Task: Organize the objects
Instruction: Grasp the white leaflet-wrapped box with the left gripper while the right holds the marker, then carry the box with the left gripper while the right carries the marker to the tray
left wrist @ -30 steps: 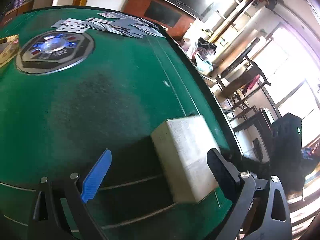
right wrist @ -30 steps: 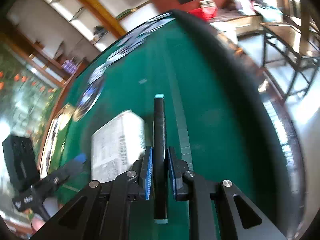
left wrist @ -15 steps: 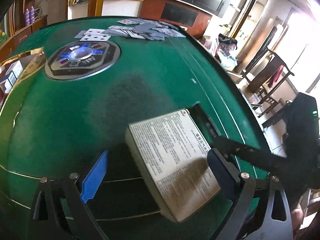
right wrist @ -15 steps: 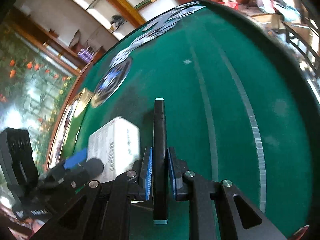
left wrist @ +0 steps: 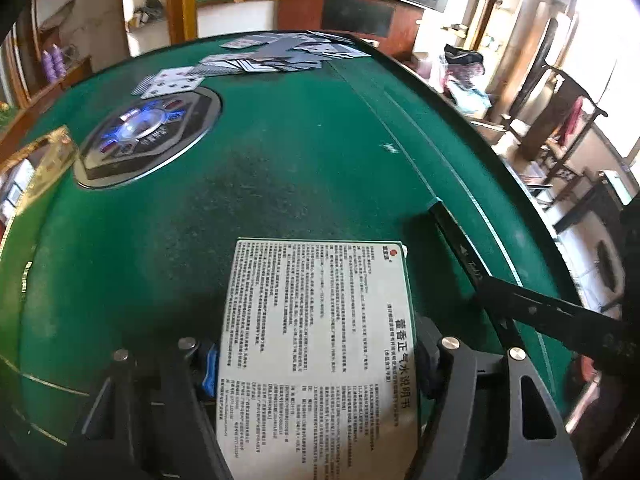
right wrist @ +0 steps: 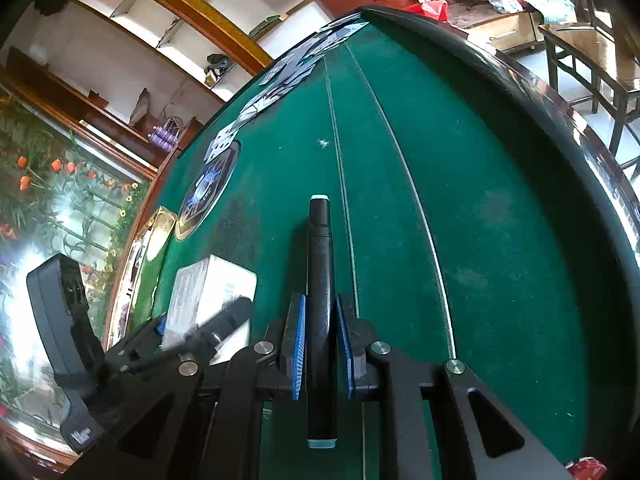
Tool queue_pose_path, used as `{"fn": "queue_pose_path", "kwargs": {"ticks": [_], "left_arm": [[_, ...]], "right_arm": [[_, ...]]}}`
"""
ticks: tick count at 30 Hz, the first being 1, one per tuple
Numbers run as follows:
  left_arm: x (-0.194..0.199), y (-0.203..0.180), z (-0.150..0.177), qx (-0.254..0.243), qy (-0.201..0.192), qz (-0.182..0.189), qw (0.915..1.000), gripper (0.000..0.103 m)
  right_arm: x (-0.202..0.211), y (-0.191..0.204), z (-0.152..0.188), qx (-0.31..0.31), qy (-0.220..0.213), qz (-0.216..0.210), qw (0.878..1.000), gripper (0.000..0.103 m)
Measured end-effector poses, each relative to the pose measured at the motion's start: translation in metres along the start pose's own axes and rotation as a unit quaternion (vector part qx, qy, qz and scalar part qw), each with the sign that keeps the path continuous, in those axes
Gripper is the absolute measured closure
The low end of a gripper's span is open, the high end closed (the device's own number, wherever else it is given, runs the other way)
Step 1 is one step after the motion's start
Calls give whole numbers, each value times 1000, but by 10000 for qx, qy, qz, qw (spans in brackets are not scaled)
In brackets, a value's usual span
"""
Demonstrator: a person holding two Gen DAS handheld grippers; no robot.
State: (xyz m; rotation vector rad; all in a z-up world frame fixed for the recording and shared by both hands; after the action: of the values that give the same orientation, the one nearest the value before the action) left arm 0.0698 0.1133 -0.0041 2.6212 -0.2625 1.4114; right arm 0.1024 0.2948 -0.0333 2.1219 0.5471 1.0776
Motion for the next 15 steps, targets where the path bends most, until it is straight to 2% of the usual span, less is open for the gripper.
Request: {"fn": "queue_pose_path", "kwargs": {"ticks": [5, 9, 13, 15], "left_arm": [[9, 19, 5, 163, -53, 406, 9990, 35], [37, 49, 5, 388, -329, 595, 9969, 35], [68, 114, 5, 847, -572, 480, 9936, 35], [81, 156, 7, 1148, -650, 306, 9908, 35]], "right_arm": [[-1, 8, 1, 2, 40, -86, 10000, 86], [-8, 30, 1, 144, 123, -223, 9996, 86], [-26, 72, -1, 486, 318, -409, 9975, 86], [-40, 94, -1, 646, 456, -542, 9954, 86]]}}
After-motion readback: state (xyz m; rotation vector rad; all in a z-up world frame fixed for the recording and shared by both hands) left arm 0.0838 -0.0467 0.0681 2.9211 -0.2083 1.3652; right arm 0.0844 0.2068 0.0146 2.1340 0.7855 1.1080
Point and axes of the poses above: each gripper's, at about its wrist camera, not at the fingertips, and x roughly against the way its jaws point, y to its left, z to its underside, the point moved 3 cm from there along -x, roughly the way its jaws point, and after that the axes turned 13 degrees about -z, right-handed, at the moved point
